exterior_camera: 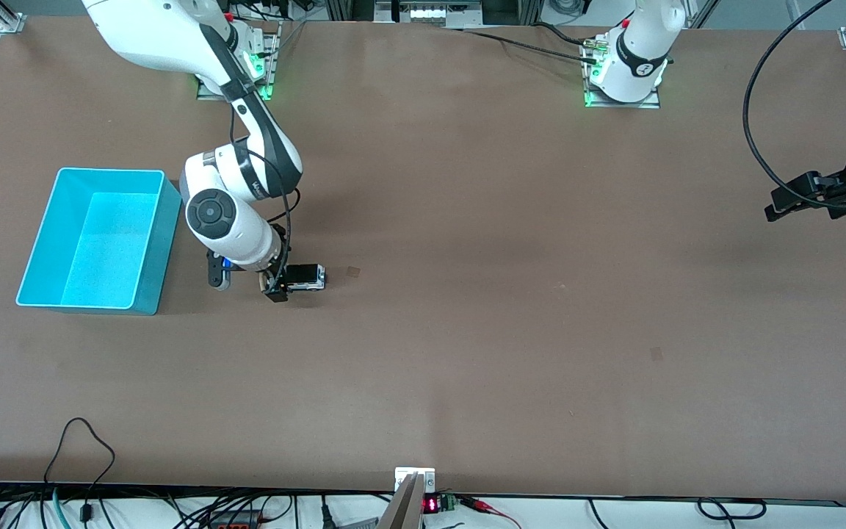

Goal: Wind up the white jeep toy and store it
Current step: 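Lower the right gripper and close it on the jeep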

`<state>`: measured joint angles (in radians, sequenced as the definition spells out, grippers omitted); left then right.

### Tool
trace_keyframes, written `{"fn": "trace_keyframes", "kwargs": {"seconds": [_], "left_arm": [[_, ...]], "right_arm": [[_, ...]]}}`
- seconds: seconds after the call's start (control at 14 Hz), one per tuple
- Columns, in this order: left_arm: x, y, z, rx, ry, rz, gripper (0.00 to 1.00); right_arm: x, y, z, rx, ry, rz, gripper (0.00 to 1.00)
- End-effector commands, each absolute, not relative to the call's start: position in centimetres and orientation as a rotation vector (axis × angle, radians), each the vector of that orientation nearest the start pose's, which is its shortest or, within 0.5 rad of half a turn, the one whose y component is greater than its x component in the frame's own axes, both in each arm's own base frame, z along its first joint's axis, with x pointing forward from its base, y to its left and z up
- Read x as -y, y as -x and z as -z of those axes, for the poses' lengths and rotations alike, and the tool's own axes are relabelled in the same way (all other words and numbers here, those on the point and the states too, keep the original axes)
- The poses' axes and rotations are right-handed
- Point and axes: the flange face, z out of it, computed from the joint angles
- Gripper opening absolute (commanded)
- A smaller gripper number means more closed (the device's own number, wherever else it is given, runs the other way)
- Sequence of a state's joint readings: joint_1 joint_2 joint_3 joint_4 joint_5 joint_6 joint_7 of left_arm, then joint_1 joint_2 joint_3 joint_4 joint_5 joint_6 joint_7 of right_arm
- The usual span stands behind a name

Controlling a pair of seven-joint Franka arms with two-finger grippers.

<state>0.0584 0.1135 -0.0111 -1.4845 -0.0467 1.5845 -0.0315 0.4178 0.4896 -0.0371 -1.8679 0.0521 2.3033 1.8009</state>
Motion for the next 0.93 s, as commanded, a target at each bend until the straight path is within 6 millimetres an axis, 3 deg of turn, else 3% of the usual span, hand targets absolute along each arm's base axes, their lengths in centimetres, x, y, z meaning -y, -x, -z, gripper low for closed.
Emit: {"fn": "trace_keyframes", "kwargs": {"seconds": [0.0, 0.86], "left_arm": [[-3.2, -58.5, -60.1, 0.148, 3.189, -0.035, 1.0], [-3.0, -58.6, -60.5, 0.141, 3.19, -0.008, 1.0]], "right_arm": [[-24.4, -58.9, -23.9, -2.112, 2.366, -0.077, 1.0], [-25.5, -58.7, -20.3, -2.091, 2.364, -0.071, 1.0]]}}
